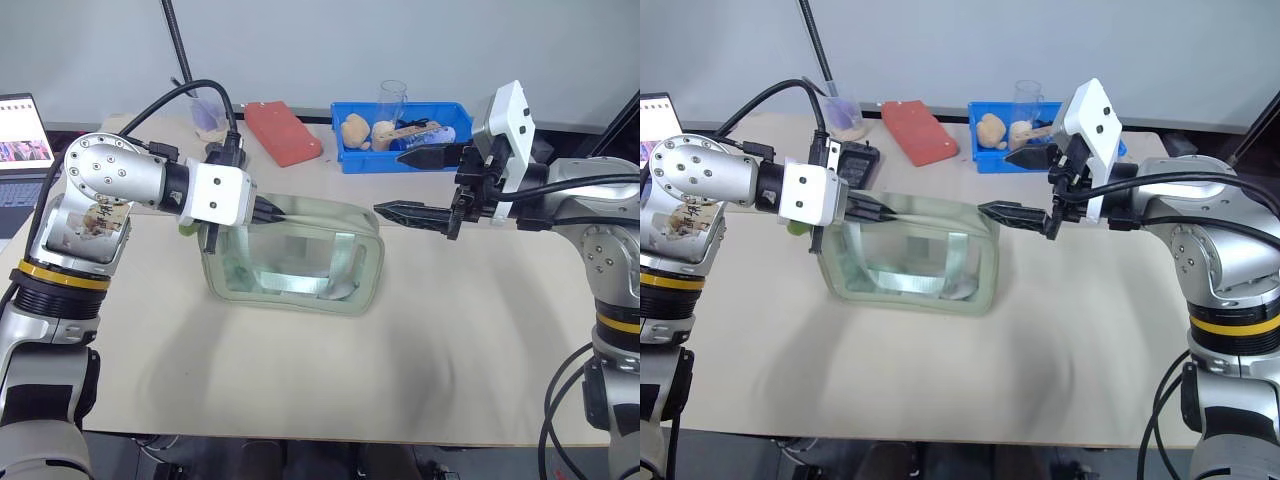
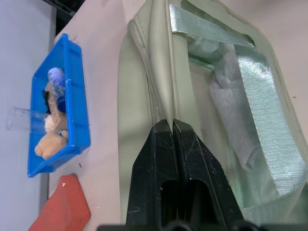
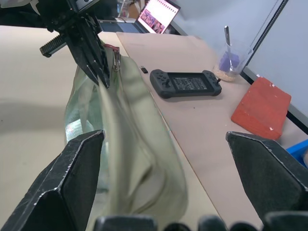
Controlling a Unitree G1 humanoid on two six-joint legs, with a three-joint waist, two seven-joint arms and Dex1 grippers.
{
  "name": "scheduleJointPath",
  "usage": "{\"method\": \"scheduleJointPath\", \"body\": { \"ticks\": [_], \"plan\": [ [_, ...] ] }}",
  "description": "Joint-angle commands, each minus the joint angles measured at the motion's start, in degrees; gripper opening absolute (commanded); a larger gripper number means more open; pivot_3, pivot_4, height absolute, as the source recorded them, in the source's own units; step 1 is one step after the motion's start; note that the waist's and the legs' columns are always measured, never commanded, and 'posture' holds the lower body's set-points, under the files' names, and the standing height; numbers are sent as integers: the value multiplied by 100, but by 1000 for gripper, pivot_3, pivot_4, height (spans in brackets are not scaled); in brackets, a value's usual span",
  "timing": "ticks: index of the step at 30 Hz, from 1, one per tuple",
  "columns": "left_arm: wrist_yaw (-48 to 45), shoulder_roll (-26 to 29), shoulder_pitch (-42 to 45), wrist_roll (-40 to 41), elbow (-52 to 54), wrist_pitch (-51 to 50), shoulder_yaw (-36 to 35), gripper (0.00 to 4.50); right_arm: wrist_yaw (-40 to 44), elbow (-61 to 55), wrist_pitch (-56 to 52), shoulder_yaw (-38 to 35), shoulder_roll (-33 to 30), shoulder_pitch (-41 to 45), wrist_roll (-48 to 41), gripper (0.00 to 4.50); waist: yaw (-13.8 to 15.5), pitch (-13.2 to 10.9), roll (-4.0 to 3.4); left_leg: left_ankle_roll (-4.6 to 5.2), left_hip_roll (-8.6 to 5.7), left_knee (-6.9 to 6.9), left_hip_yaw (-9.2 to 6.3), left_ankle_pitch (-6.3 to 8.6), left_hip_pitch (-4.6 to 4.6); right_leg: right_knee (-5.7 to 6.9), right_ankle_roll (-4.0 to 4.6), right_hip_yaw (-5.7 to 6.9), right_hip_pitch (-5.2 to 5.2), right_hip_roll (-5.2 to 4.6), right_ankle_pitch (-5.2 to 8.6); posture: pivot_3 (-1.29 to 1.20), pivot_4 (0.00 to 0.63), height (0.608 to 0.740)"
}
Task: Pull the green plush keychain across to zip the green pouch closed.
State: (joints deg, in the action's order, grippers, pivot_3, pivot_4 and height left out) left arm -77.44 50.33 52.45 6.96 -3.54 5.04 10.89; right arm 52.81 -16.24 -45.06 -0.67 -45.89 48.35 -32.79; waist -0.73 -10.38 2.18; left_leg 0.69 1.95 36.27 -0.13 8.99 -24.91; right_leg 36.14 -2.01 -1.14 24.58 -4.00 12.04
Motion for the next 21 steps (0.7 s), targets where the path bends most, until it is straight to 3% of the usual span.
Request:
{"method": "scheduleJointPath", "body": {
  "ticks": [1, 4, 11, 15, 21],
  "plan": [
    [-88, 225, -414, 227, 715, -322, -206, 42, -27, -92, 87, -103, -23, 125, 18, 4500, -19, 0, 0, 0, 0, 0, 0, 0, 0, 0, 0, 0, 0, -1, 0, 0, 150, 740],
    [-130, 335, -847, 358, 1228, -550, -245, 42, 9, -95, 127, -101, -49, 63, 42, 4500, -11, 0, 0, 3, 2, -2, 0, 2, 1, 0, 5, -1, 1, 0, -2, 0, 150, 740],
    [-34, 298, -926, 518, 1509, -954, -365, 42, 183, -26, 161, -82, -111, 67, 49, 4500, 32, 0, 0, 3, 2, 14, 0, 2, 0, 1, -7, 1, -4, -1, 5, 0, 150, 740],
    [9, 326, -844, 979, 1594, -1689, -646, 1311, 539, 60, 245, 9, -287, 38, 85, 4500, 25, 0, 0, 3, 3, 16, 1, 2, 0, 2, -7, 1, -5, 0, 4, 0, 150, 740],
    [342, 370, -715, 2340, 1946, -3551, -1355, 4169, 935, -20, 328, 190, -332, -64, 17, 4500, -8, 0, 0, 3, 8, 15, 0, 2, 1, 3, -24, 1, -4, 5, 13, 0, 150, 740]
  ]
}}
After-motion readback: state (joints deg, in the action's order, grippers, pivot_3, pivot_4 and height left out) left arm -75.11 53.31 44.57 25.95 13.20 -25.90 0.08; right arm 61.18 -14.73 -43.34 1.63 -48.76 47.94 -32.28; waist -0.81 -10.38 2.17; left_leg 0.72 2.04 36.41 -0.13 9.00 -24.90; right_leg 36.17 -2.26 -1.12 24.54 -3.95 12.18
